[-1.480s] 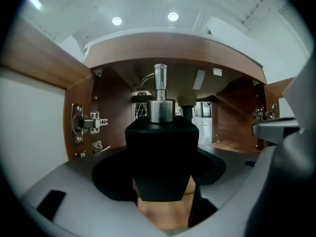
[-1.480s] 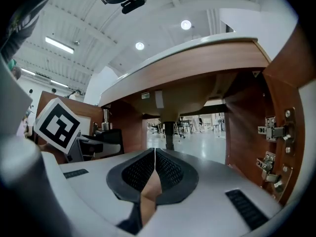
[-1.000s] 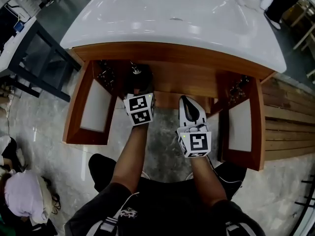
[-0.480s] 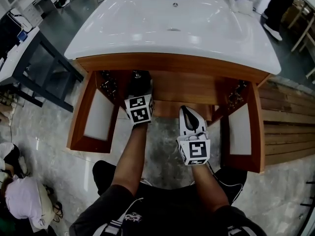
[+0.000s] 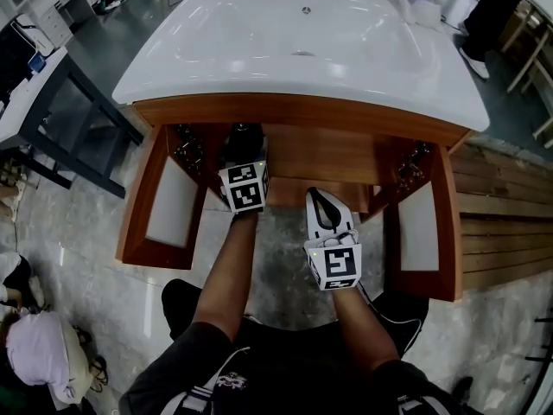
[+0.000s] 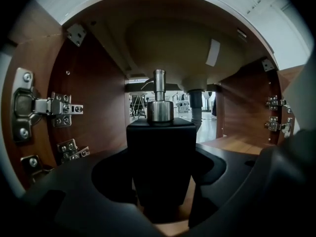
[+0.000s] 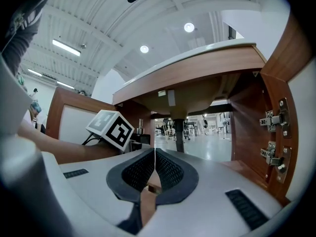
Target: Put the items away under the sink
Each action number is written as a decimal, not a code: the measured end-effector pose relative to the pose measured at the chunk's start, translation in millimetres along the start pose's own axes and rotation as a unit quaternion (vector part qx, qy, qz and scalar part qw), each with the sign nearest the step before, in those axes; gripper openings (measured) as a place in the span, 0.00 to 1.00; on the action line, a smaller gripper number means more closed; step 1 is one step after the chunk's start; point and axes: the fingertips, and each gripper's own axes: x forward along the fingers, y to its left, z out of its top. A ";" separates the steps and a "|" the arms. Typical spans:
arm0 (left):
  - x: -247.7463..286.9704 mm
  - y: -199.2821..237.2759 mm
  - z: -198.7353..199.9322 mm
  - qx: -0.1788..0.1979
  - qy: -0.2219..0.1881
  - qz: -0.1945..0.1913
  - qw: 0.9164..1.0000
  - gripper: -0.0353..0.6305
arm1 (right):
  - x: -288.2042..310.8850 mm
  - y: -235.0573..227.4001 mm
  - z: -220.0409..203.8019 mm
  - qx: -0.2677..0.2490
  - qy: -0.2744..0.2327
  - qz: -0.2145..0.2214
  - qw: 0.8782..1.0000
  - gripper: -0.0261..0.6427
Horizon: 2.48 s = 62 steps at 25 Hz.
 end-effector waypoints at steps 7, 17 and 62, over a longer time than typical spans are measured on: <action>-6.8 -3.0 12.3 0.017 -0.034 -0.007 0.999 0.59 | -1.6 -21.6 15.0 -0.014 -0.028 -0.034 0.999 0.08; -63.2 7.2 15.6 -0.011 -0.072 0.006 0.997 0.62 | 6.3 -15.9 14.1 -0.011 -0.031 -0.025 0.999 0.08; -307.7 -126.7 432.3 0.021 -0.001 -0.097 0.995 0.06 | -120.2 -72.4 476.2 0.069 0.057 -0.045 0.995 0.08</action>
